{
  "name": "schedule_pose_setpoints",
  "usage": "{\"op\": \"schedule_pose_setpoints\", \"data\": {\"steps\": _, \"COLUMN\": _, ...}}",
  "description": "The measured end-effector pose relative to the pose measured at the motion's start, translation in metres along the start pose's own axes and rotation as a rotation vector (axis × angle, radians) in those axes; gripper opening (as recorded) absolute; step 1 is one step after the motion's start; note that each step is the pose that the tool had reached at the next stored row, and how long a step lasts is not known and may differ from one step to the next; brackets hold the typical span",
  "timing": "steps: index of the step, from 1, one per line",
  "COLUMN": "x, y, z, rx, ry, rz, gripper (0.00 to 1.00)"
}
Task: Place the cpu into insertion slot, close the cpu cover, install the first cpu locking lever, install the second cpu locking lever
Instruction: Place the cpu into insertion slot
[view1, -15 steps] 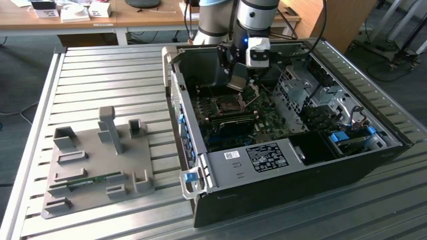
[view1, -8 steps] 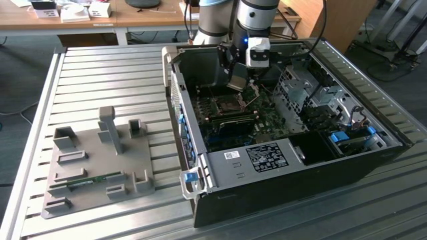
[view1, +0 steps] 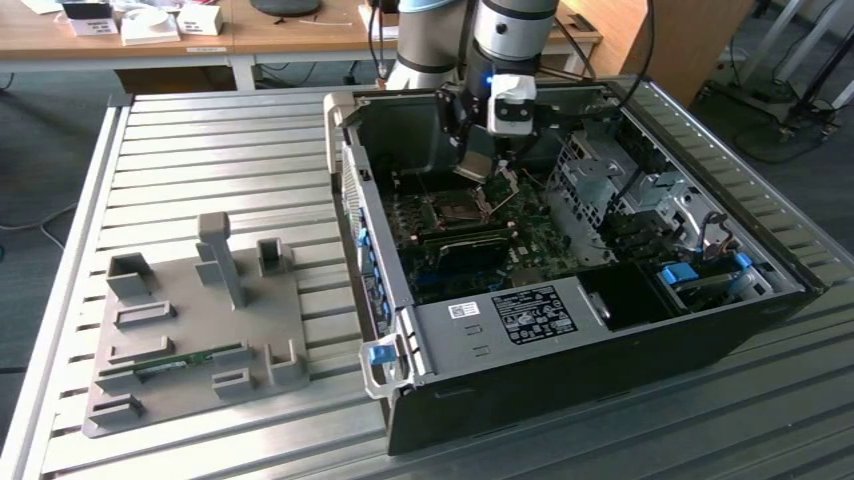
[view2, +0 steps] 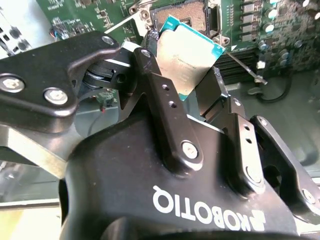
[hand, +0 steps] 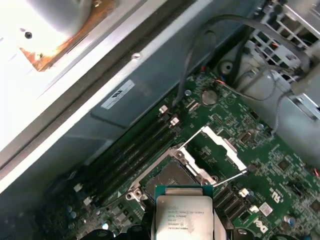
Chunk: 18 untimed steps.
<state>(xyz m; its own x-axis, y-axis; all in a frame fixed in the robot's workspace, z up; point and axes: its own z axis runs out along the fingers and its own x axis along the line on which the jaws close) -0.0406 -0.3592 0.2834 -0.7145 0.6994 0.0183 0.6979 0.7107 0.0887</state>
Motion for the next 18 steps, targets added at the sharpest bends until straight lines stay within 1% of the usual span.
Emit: {"op": "schedule_pose_setpoints", "data": {"steps": 18, "x": 0.0000, "y": -0.0001, "z": 0.0011, "rx": -0.0060, "ry": -0.0291, "rz": 0.327, "gripper": 0.54}}
